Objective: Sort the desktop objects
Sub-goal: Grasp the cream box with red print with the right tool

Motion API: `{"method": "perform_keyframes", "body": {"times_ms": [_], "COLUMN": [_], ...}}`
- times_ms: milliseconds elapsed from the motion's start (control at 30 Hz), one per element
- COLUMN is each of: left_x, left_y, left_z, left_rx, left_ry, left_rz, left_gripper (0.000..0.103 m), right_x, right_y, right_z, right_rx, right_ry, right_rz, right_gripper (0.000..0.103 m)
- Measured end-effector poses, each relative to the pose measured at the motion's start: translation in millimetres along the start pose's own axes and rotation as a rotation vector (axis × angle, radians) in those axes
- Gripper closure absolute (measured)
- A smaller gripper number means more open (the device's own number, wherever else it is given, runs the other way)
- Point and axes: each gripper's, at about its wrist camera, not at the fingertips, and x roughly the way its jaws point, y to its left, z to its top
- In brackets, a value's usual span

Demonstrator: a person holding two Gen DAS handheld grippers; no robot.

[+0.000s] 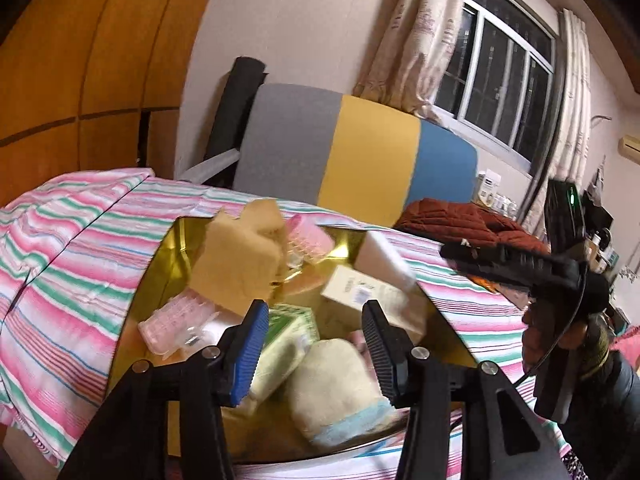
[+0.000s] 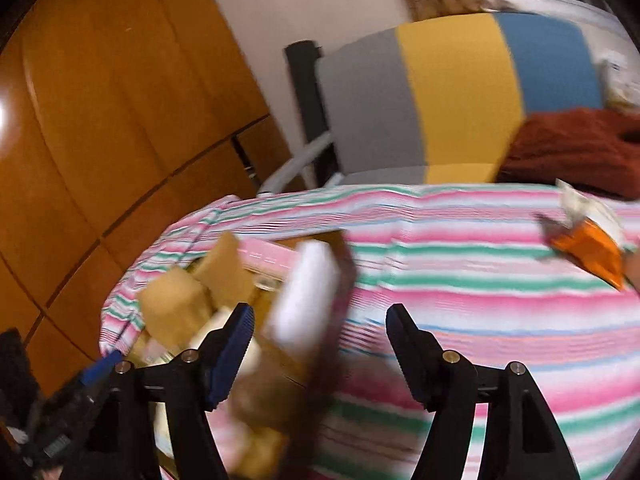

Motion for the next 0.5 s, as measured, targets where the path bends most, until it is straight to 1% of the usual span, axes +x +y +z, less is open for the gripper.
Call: {"method": "perform_keyframes", "body": {"times_ms": [100,233,367,433,500], "left_x": [2,9,24,35,42], "left_y": [-17,-53,-96,-119,-135], "left_z": [1,-1,-5,-7,-9], "left_rx": [0.027,0.083,0.152,0.175,0.190], "left_ry": [0.009,0.039,0.086,0.114,0.135], "left_rz": [-0.037,-0.120,-0.230,-0.292,-0.330], "left_gripper": [0.054,0.053,0.052,0.052,0.052], "right_x": [-21,-54,-89,-103,-114], "right_y": [-42,-104,-156,-174,-191], "right_z": [-12,-25,-23,-16,-6], "right_rx": [0.068,0.159,0.232,0.231,0.211], "right_ry": [-0.006,-0.029,-0.078,-0.101,-0.118], "right_rz": [-0.063,-0.171,-0.262,-0.317,-0.386], "right_gripper": [0.032,0.031,0.031,0.031,0.029]}}
